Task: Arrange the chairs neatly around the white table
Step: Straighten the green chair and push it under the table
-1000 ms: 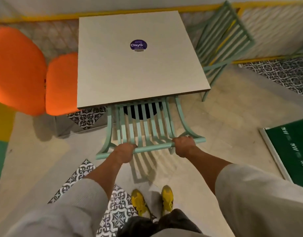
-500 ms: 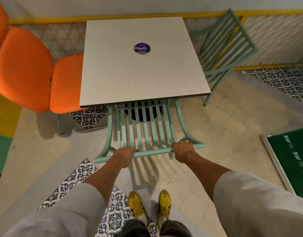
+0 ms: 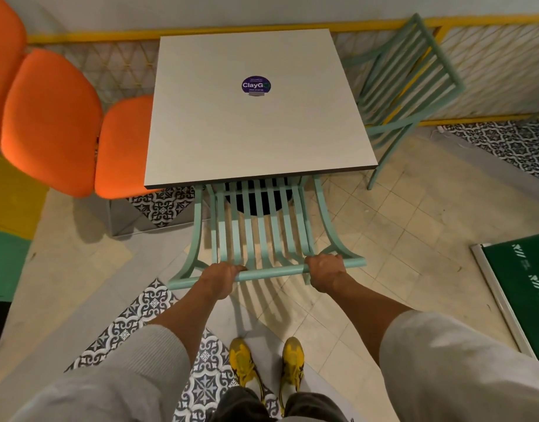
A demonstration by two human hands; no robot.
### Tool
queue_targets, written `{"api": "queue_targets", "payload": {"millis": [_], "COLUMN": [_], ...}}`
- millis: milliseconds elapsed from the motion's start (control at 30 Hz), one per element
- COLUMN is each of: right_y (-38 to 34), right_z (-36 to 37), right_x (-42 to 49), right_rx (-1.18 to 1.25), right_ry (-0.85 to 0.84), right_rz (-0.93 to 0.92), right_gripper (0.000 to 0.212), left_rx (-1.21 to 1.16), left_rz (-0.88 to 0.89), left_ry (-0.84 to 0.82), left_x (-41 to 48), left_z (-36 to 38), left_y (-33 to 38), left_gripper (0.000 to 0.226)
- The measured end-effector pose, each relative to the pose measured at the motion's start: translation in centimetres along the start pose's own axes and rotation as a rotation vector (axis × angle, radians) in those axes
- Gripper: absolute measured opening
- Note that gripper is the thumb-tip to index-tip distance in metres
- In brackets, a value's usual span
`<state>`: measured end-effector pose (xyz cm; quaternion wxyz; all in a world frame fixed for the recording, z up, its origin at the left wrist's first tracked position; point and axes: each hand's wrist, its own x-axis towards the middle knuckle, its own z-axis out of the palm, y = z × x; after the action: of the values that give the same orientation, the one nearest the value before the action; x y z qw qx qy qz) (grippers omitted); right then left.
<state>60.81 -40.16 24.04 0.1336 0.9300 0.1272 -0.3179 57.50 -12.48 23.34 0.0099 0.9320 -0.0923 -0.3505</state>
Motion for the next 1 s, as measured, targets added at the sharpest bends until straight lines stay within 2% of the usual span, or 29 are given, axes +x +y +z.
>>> {"api": "queue_targets", "payload": {"millis": [867,1000], "right_y": [0.5,0.6], "right_z": [0.9,0.7], "right_x": [-0.9,-1.2], "right_rx": [0.072,0.088], "right_ry": [-0.003,0.004], "right_rz": [-0.015,-0.028], "right_gripper": [0.033,0.034], "left_rx": [0.026,0.005], "left_rz": [-0.051,-0.083], "left_ry": [-0.006,0.006], "left_x": [-0.4,-0.6], "left_z": [0.5,0.7], "left_y": [1.3,1.7], "left_gripper": [0.057,0.050]}}
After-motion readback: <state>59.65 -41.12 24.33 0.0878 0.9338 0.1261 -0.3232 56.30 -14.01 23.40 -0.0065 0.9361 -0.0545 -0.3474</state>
